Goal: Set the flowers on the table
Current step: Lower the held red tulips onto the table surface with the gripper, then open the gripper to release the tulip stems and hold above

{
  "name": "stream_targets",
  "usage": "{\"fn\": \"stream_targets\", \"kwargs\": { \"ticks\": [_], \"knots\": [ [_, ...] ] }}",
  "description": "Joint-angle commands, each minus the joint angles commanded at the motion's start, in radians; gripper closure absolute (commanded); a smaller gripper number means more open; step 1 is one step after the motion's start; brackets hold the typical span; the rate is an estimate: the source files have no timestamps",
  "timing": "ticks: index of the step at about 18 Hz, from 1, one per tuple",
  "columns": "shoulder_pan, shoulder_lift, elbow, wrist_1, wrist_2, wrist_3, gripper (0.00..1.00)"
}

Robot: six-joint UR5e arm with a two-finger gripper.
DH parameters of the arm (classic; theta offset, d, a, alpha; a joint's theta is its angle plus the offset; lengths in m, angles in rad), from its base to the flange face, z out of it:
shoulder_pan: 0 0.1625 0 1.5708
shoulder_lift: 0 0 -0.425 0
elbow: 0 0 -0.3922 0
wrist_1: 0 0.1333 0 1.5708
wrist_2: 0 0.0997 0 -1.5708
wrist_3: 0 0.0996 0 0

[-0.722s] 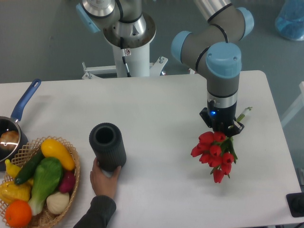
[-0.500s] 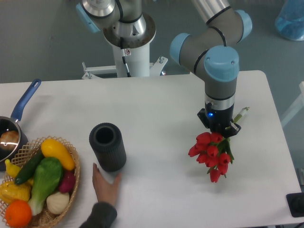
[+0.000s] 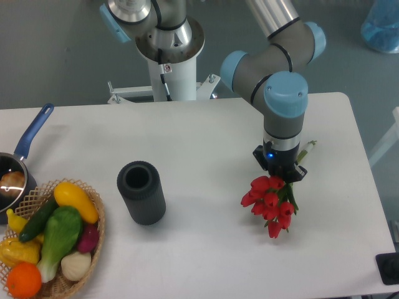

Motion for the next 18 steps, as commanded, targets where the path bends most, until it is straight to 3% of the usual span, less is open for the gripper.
{"fn": "stream_targets", "kwargs": {
  "ticks": [1, 18],
  "knots": [
    [-0.002, 0.0, -0.005, 0.003, 0.0, 0.0, 0.0],
    [0.023, 0.006, 0.012, 0.012, -0.006, 0.006, 0.0]
  ]
}}
